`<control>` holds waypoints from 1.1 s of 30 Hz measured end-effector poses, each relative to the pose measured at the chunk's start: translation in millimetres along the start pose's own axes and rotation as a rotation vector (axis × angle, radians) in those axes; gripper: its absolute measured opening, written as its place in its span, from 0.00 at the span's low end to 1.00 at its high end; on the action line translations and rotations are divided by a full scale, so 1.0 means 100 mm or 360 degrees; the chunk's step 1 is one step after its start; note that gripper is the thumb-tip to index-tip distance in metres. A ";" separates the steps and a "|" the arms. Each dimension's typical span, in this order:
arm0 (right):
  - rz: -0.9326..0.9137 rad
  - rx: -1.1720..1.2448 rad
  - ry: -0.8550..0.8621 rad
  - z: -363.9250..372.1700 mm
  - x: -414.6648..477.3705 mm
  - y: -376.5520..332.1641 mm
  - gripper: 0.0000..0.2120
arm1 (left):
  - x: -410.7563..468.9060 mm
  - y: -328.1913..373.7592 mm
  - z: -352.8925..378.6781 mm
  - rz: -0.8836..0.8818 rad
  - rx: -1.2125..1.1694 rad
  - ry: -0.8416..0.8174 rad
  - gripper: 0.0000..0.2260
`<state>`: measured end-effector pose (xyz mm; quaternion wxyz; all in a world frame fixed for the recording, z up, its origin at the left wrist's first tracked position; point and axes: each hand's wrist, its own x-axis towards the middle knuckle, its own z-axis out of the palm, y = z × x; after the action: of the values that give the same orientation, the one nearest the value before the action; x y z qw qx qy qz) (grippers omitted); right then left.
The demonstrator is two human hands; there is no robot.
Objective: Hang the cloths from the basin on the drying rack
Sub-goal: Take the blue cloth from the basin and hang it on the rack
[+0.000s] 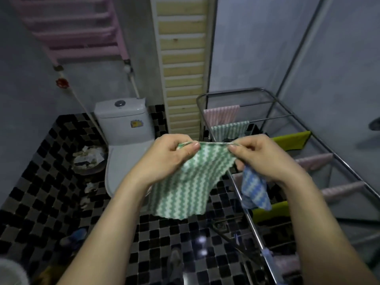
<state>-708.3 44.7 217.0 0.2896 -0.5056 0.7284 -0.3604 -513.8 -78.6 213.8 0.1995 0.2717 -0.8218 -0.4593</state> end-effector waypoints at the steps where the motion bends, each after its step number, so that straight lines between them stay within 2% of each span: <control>1: 0.0045 0.0200 0.0040 -0.06 0.05 0.04 0.18 | 0.10 0.00 0.01 0.0008 -0.0023 0.0004 0.17; 5: 0.0177 0.0911 0.0185 -0.32 0.45 0.30 0.13 | 0.73 -0.06 0.08 0.0121 -0.0069 -0.0067 0.24; 7: 0.0188 0.0995 0.0225 -0.45 0.70 0.41 0.12 | 1.12 -0.10 0.09 0.0161 -0.0044 -0.0131 0.22; 9: 0.0164 0.0919 0.0203 -0.59 0.90 0.46 0.13 | 1.45 -0.13 0.09 0.0205 -0.0092 -0.0170 0.20; 11: 0.0202 0.0762 0.0213 -0.73 1.10 0.44 0.15 | 1.76 -0.16 0.09 0.0214 -0.0338 -0.0111 0.19; 14: 0.0251 0.0566 0.0438 -0.93 1.42 0.42 0.13 | 2.28 -0.15 0.10 0.0123 -0.0646 -0.0029 0.15; 16: 0.0213 0.0486 0.0618 -1.06 1.64 0.46 0.13 | 2.62 -0.13 0.15 0.0141 -0.0573 -0.0044 0.11; 20: 0.0322 0.0369 0.1008 -1.37 1.98 0.66 0.13 | 3.16 -0.09 0.42 0.0231 -0.0154 -0.0211 0.09; 26: 0.0535 0.0415 0.1173 -1.73 2.13 1.17 0.13 | 3.56 -0.07 0.87 0.0196 -0.0184 -0.0254 0.06; 30: 0.0695 0.0433 0.1239 -1.89 2.17 1.55 0.13 | 3.73 -0.11 1.24 0.0261 -0.0158 -0.0355 0.09; 33: 0.0801 0.0423 0.1277 -1.98 2.24 1.80 0.13 | 3.87 -0.20 1.48 0.0245 -0.0168 -0.0385 0.16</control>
<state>-1031.4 -79.9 170.2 0.1263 -0.0940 0.8297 -0.5355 -893.0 -235.2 152.9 0.1476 0.1396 -0.8330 -0.5147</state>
